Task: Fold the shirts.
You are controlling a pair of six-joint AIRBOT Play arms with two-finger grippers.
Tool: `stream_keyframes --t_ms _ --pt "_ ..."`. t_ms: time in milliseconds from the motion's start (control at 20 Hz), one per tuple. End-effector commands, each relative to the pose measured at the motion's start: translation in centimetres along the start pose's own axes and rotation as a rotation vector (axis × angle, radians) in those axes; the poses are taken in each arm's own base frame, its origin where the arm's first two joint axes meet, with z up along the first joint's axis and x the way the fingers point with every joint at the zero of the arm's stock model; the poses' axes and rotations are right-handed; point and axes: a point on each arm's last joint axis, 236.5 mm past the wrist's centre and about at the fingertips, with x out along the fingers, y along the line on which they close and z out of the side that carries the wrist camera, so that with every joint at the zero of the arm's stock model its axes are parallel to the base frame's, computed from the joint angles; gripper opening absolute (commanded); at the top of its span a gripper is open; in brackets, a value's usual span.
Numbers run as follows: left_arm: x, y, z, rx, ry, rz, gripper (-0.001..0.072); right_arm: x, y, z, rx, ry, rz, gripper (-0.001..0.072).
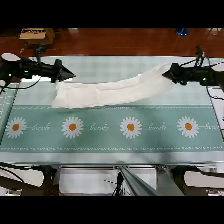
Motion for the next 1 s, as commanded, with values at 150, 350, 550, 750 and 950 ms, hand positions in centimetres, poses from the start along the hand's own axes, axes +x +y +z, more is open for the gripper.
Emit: stream_keyframes --t_ms 150,350,550,750,950 --pt "9.1 -7.0 -4.6 0.128 0.106 -0.043 0.0017 -8.7 5.5 -1.8 -0.137 -0.022 -0.051 0.0028" --pt "13.7 -10.0 -7.9 0.189 0.152 -0.046 0.0018 -12.5 7.3 -3.6 -0.17 -0.025 -0.083 0.0028" --pt "17.1 -11.5 -12.3 0.211 0.25 -0.055 0.0017 -15.1 9.3 -4.9 -0.169 -0.046 -0.066 0.0028" --pt "21.2 -12.4 -16.5 0.214 0.306 -0.043 0.0017 -16.7 10.5 -6.1 -0.163 -0.05 -0.059 0.0028" --pt "24.9 -13.2 -21.6 0.214 0.379 -0.039 0.0017 -18.0 11.0 -6.9 -0.164 -0.06 -0.069 0.0028"
